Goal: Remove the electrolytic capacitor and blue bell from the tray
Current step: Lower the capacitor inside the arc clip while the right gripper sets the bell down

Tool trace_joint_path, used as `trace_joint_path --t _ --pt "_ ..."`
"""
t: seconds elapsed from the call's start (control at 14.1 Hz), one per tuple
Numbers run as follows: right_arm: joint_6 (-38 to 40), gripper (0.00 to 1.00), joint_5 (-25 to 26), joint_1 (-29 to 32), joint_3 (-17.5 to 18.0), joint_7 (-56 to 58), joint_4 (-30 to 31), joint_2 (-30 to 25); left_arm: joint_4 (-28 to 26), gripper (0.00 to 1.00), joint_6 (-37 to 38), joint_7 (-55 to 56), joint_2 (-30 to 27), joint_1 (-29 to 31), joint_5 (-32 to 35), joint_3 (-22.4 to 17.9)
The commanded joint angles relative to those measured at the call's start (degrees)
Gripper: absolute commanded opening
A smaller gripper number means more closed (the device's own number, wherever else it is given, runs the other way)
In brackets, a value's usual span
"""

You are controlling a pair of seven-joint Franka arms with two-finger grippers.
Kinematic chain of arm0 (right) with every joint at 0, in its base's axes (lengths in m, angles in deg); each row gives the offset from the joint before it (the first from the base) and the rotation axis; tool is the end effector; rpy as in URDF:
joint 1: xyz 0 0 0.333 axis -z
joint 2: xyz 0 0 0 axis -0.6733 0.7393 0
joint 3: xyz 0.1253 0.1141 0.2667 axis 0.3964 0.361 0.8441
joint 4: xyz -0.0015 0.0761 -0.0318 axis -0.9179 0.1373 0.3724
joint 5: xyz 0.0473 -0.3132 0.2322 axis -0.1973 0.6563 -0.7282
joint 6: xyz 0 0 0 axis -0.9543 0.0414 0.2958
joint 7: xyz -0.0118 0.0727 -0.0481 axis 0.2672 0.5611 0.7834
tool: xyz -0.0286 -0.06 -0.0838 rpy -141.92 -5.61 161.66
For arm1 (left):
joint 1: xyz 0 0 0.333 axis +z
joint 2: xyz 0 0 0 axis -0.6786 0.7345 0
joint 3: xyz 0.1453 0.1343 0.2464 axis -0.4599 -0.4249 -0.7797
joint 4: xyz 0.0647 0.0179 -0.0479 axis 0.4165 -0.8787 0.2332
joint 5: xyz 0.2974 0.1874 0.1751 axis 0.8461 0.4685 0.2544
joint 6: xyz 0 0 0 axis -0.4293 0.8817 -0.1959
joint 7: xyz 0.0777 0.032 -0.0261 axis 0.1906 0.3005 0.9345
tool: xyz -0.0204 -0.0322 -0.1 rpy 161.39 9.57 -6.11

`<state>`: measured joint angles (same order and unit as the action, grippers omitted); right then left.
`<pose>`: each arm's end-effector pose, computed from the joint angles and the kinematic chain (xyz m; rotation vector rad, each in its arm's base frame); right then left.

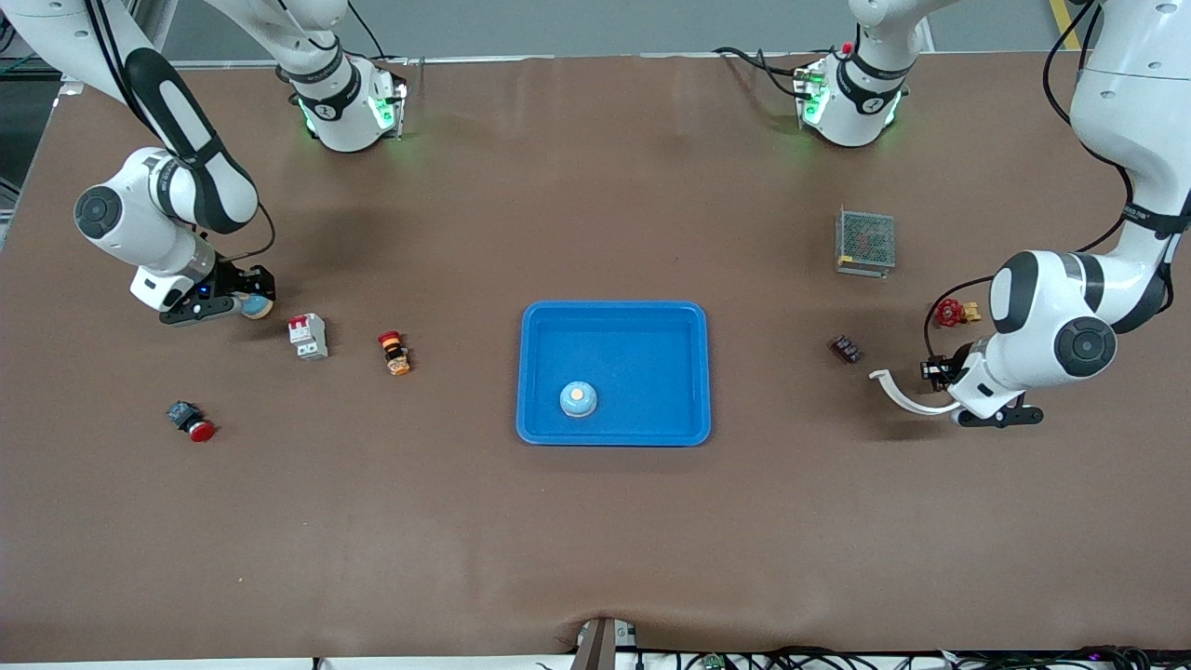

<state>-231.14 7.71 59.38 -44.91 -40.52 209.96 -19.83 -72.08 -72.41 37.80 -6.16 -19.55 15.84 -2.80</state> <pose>0.4194 -0.1361 0.1794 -3.1000 -0.3392 0.0976 0.6014 0.0560 0.1914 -3.0797 -0.0558 0.2764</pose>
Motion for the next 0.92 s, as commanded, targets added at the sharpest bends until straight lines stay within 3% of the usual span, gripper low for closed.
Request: trace_joint_path --t 0.0,0.07,0.28,0.5,0.64,0.71,0.78,0.85 --pt "-0.71 0.0 -0.63 1.4 1.1 0.64 0.22 0.15 -0.51 0.0 -1.04 -0.18 0.09 -0.16 1.15 0.09" --pt "-0.71 0.0 -0.72 1.4 1.1 0.73 0.14 0.5 -0.51 0.0 -1.39 -0.18 0.27 -0.25 1.15 0.09" --pt "-1.33 0.0 -0.81 1.4 1.1 0.64 -0.13 1.46 -0.6 0.28 -1.57 -0.18 0.8 -0.25 1.15 0.09" --pt "-1.33 0.0 -0.81 1.48 1.1 0.64 -0.39 1.73 -0.69 0.37 -1.57 -0.01 0.8 -0.25 1.06 0.09" --pt "-1.33 0.0 -0.81 1.48 1.1 0.64 -0.39 1.73 -0.95 0.5 -1.48 0.43 0.54 -0.25 1.06 0.18" --pt "-1.33 0.41 -0.81 1.48 1.1 0.64 -0.39 1.73 -0.95 0.57 -1.22 0.78 0.36 -0.25 1.06 0.18" --pt "-1.33 0.99 -0.89 1.57 1.1 0.56 -0.39 1.73 -0.95 0.67 -1.04 0.78 0.27 -0.25 1.06 0.18" --pt "-1.33 1.0 -1.16 1.49 1.1 0.55 -0.39 1.73 -1.04 0.75 -0.95 0.87 0.1 -0.25 1.06 0.18"
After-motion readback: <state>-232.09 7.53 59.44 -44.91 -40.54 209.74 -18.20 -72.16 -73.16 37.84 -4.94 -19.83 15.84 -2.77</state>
